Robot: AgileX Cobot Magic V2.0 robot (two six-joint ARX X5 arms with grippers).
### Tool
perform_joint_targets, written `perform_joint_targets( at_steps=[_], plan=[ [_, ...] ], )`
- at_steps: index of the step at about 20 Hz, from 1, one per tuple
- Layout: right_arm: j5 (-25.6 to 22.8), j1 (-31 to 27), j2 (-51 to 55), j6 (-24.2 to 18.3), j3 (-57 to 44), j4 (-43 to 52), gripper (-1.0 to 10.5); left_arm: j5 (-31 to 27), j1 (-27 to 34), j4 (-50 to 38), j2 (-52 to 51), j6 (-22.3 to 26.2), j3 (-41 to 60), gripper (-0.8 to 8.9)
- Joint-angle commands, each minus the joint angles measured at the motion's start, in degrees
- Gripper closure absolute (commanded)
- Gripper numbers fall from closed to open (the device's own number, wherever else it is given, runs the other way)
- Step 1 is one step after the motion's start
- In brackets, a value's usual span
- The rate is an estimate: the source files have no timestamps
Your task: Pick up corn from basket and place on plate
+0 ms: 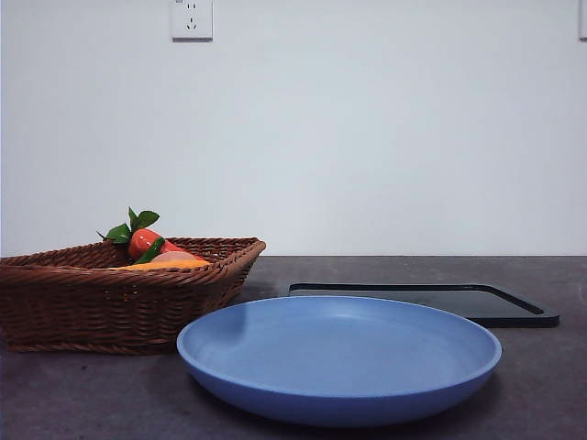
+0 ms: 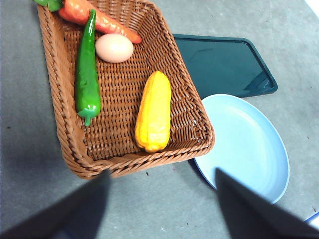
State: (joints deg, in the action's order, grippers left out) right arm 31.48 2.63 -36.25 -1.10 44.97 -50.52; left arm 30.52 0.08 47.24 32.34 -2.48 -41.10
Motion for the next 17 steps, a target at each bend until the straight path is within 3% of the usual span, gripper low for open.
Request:
perform_joint_targets(
  at_steps=[1,17],
  plan=[
    [0.07,0.26,-2.34,1.64,1.03,0.83,6.6,0.57,-0.15,-0.76,0.26,-0.07,-0.85,4.23],
    [1.25,12.50,-40.65,3.74,1.22,16.37,6.6,0.57,-0.15,-0.98,0.26,-0.15,-0.85,4.23]
  ],
)
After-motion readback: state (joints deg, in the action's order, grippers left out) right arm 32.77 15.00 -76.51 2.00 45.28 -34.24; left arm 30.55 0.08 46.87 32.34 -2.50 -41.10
